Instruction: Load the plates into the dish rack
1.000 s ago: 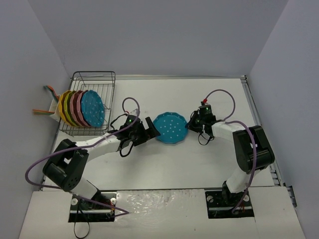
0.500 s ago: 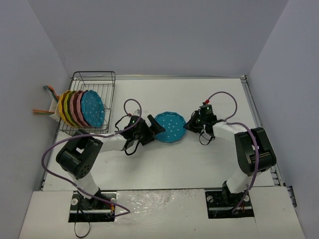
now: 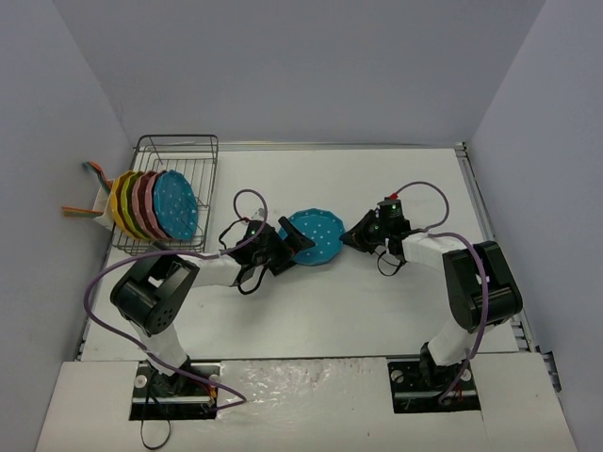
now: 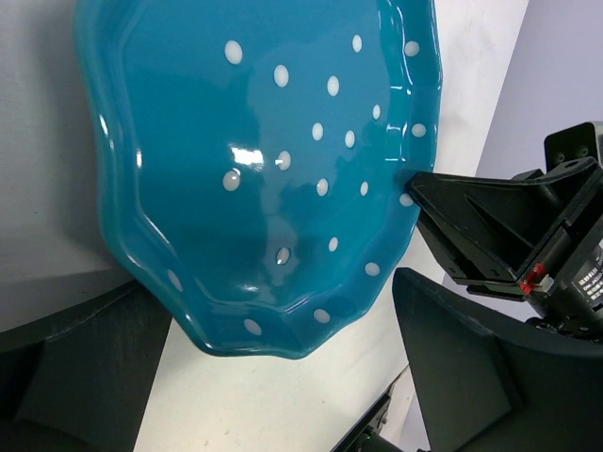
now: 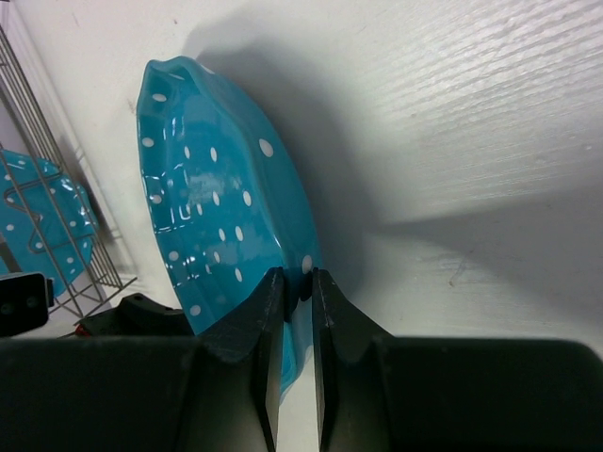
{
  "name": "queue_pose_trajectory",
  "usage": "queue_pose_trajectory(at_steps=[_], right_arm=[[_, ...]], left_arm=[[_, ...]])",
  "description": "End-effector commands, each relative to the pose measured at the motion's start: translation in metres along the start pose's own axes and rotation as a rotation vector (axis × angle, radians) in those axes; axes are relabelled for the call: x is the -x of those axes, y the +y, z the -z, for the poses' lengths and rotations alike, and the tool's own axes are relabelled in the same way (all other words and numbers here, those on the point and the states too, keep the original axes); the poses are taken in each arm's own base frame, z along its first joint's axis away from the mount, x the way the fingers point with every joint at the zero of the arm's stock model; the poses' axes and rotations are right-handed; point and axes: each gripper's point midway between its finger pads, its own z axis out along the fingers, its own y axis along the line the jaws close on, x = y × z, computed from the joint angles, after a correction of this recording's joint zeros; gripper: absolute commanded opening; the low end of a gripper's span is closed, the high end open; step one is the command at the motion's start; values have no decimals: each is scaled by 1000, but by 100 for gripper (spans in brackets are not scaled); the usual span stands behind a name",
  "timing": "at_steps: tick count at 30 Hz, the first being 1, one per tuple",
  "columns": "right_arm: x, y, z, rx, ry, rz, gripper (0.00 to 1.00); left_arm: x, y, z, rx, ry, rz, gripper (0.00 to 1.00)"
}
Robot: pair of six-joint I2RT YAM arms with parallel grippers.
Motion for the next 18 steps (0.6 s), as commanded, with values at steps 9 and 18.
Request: queue_pose_trajectory(at_steps=[9, 18], right_arm=[[0, 68, 31, 296, 12, -7, 0], [-17, 59, 41, 302, 42, 5, 0]], left_arm=[[13, -12, -8, -77, -88, 99, 63], [26, -30, 2, -167, -156, 122, 32]])
